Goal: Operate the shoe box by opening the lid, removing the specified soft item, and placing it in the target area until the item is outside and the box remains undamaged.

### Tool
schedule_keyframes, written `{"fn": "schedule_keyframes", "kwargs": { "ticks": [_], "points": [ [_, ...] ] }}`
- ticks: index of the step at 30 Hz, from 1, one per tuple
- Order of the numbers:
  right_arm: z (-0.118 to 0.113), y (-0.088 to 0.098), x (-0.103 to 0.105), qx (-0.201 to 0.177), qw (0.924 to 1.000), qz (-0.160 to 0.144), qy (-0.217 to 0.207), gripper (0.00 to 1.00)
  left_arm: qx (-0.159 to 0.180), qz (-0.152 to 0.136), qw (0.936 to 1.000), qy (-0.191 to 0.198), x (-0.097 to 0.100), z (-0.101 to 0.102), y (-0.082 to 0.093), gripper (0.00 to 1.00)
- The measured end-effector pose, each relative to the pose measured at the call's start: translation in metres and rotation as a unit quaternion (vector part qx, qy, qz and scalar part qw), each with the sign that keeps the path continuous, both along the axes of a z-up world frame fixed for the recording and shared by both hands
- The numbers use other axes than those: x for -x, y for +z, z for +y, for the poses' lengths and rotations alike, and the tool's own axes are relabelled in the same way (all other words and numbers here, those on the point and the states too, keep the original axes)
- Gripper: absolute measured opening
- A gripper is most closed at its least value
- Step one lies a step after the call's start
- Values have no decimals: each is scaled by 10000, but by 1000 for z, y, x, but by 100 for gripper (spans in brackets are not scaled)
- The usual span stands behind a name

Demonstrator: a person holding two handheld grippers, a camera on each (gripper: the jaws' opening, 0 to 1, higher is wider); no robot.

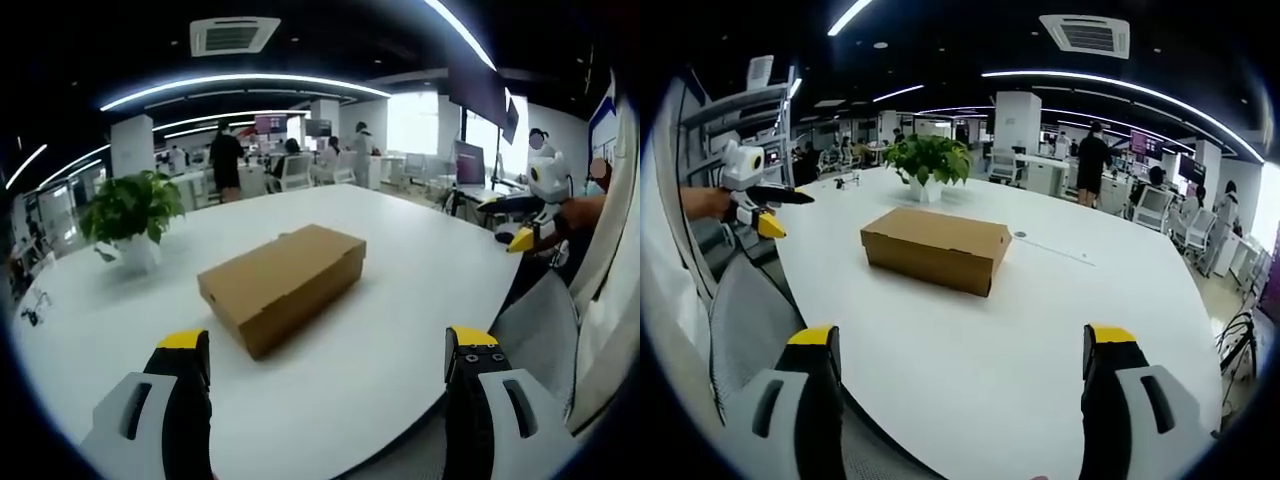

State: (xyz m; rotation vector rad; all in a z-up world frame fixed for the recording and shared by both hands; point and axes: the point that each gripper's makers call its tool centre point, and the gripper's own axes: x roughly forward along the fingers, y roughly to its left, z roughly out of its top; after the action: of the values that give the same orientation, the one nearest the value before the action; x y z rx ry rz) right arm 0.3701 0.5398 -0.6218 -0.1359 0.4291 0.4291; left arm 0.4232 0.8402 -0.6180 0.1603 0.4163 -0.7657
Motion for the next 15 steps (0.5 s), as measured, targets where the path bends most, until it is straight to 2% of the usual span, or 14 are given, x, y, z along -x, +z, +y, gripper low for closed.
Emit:
{"fn": "schedule_keyframes", "kwargs": {
  "ticks": [15],
  "points": [
    [-1,-3,-4,15,10000,31,26,96,23,1,10000,31,-5,-2,0,100]
  ]
}}
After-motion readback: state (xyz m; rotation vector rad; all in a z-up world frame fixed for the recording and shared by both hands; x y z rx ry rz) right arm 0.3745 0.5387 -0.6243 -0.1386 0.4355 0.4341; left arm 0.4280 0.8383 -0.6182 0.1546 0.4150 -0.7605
